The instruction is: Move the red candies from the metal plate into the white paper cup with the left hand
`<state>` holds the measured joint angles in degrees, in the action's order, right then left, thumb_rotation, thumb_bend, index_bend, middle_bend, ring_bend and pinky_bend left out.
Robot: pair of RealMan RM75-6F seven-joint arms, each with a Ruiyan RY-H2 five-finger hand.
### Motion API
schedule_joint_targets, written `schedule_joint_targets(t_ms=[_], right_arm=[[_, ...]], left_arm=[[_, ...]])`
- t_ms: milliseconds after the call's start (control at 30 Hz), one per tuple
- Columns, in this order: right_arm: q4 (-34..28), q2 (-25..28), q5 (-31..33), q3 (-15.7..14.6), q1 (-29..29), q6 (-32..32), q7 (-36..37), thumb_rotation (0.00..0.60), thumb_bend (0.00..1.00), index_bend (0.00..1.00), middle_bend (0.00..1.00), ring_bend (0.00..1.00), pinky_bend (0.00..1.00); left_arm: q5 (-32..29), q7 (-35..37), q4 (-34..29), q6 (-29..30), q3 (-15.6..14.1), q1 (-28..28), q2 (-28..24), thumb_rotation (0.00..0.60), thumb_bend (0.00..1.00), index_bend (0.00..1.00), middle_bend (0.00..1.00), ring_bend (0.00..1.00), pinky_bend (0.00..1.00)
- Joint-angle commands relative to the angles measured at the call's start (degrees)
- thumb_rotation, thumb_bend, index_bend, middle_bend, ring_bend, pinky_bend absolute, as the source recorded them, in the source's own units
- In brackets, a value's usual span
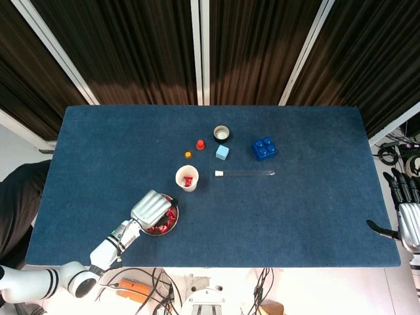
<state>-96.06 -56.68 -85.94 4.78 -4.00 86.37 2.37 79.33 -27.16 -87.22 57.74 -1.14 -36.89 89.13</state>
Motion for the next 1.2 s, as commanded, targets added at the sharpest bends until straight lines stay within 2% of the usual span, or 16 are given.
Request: schedule_joint_targets(t_ms=[33, 267, 367, 600, 767, 900, 1000, 1100, 1200], right_arm=[[0.0, 0.0, 0.0, 0.0, 0.0, -0.1, 0.0, 0.6, 0.19, 0.0, 0.03, 0.0, 0.03], [0.0, 0.0, 0.3, 0.0, -0.1, -0.3, -0.2, 0.6, 0.19, 0.0, 0.03, 0.0, 0.03], [0.0, -0.1, 0.3, 0.0, -0.2, -0.6, -0.2, 0.6, 0.19, 0.0, 0.03, 0.0, 0.03], [0.0, 0.0, 0.4, 0.1, -0.1, -0.5, -0.1, 0.6, 0.19, 0.0, 0.03, 0.0, 0.03], [0.1, 0.0, 0.3, 0.1, -0.1, -0.4, 0.1, 0.6, 0.19, 0.0, 0.03, 0.0, 0.04], [0.3, -0.2, 0.1, 0.1, 0.0, -0.2, 0.2, 0.6, 0.18, 0.0, 0.03, 0.0, 0.04], [0.6, -0.5, 0.0, 0.1, 0.0, -0.2, 0.5, 0.6, 0.19, 0.0, 0.03, 0.0, 0.04], [0.8, -0.6, -0.1, 0.0, -0.1, -0.4, 0.6, 0.6, 0.19, 0.0, 0.03, 0.0, 0.04], [0.8, -0.5, -0.3, -0.1, 0.0, -0.2, 0.7, 0.6, 0.19, 0.0, 0.03, 0.0, 0.04]], left_arm=[[-1.3, -0.7, 0.4, -0.7, 0.3, 0.1, 0.2, 0.6, 0.26, 0.4, 0.9, 0.84, 0.79], [-3.7, -3.1, -0.1, -1.6, 0.6, 0.2, 0.0, 0.6, 0.26, 0.41, 0.9, 0.84, 0.79], [-4.0, -3.4, -0.1, -1.8, 0.6, 0.2, 0.0, 0.6, 0.29, 0.44, 0.9, 0.84, 0.79], [-3.1, -0.9, 0.4, -1.9, 0.4, 0.4, 0.4, 0.6, 0.42, 0.56, 0.9, 0.84, 0.79], [-1.7, 3.9, -2.1, -0.2, 1.2, 1.1, -1.3, 0.6, 0.45, 0.59, 0.9, 0.85, 0.79], [0.5, 7.8, -6.7, 4.7, 3.7, 2.2, -4.7, 0.6, 0.45, 0.59, 0.9, 0.85, 0.79], [0.8, 10.6, -9.6, 6.9, 6.9, 1.9, -6.3, 0.6, 0.44, 0.59, 0.9, 0.85, 0.79], [-0.6, 10.7, -10.9, 6.1, 10.4, -0.1, -6.8, 0.6, 0.44, 0.59, 0.9, 0.85, 0.79], [-4.7, 8.7, -10.5, 2.6, 13.7, -3.3, -6.3, 0.6, 0.44, 0.59, 0.9, 0.85, 0.79]])
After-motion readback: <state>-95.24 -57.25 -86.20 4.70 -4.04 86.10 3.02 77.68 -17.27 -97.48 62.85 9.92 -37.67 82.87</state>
